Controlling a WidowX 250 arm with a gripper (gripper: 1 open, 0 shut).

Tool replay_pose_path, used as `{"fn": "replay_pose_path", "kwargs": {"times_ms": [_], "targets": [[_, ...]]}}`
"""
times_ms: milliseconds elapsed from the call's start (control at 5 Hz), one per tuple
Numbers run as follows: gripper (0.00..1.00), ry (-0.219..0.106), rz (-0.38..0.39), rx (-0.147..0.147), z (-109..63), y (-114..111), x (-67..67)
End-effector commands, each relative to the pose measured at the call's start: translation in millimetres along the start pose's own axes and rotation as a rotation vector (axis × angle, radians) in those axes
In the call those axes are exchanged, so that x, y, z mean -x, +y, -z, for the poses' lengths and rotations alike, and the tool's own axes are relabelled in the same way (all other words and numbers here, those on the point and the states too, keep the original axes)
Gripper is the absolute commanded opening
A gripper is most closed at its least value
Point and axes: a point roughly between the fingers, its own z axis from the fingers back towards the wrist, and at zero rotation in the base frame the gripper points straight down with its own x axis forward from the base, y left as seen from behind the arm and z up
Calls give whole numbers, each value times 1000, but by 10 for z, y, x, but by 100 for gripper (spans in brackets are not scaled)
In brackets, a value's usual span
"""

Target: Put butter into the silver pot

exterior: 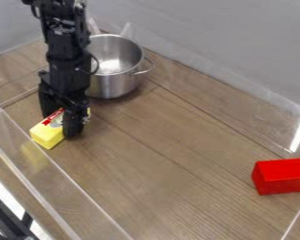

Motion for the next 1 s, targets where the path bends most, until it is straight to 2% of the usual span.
{"fn": "replay_pose_path", "kwargs": {"times_ms": [0, 600, 800], "targets": [[0, 40, 44, 17, 89, -102, 104], [0, 38, -25, 32, 1, -464, 161], [0, 36, 3, 29, 38, -466, 148]]}}
